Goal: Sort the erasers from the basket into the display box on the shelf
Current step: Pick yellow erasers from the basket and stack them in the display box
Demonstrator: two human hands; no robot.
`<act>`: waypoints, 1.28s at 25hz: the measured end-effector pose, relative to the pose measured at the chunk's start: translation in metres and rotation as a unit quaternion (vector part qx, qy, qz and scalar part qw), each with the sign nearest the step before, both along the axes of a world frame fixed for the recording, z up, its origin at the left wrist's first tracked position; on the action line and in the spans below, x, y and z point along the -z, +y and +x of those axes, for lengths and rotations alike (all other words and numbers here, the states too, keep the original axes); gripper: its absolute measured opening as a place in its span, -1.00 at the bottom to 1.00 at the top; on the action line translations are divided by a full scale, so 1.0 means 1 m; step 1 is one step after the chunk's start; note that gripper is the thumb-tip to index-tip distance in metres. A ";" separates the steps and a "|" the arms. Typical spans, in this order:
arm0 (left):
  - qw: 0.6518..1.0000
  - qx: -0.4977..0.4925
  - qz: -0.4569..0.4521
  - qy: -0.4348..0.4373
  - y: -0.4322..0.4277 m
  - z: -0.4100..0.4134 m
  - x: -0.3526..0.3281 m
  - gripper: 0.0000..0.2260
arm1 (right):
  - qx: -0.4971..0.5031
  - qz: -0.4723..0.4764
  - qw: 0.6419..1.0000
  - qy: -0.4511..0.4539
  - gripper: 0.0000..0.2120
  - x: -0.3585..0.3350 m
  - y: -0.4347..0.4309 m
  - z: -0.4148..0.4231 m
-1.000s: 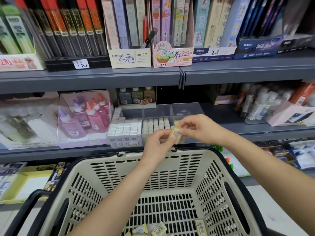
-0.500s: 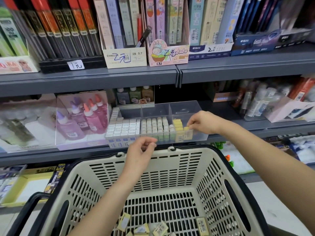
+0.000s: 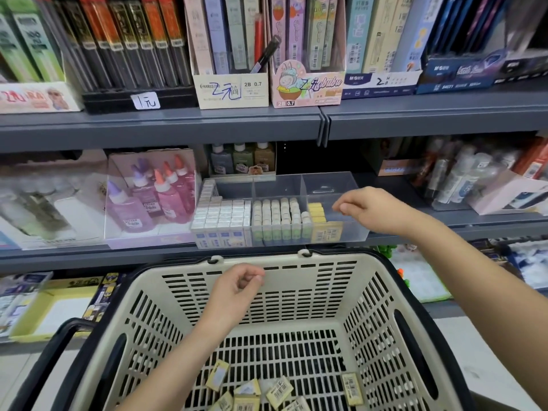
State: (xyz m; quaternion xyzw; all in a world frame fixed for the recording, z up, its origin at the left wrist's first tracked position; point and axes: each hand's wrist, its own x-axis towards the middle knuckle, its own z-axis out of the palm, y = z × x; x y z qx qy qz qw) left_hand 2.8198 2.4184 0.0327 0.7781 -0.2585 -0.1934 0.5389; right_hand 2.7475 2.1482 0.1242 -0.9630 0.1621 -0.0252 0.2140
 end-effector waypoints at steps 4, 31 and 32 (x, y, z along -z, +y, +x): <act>0.990 0.039 0.137 0.022 0.023 0.015 0.023 -0.93 | -0.056 0.122 0.988 -0.080 -0.85 0.023 0.062 -0.021; 0.899 -0.013 0.172 0.403 0.055 0.009 0.118 -0.78 | -0.157 0.072 0.943 0.283 -0.87 0.216 0.147 -0.026; 0.897 -0.019 0.166 0.409 0.053 0.008 0.117 -0.78 | -0.162 0.072 0.940 0.291 -0.83 0.216 0.145 -0.027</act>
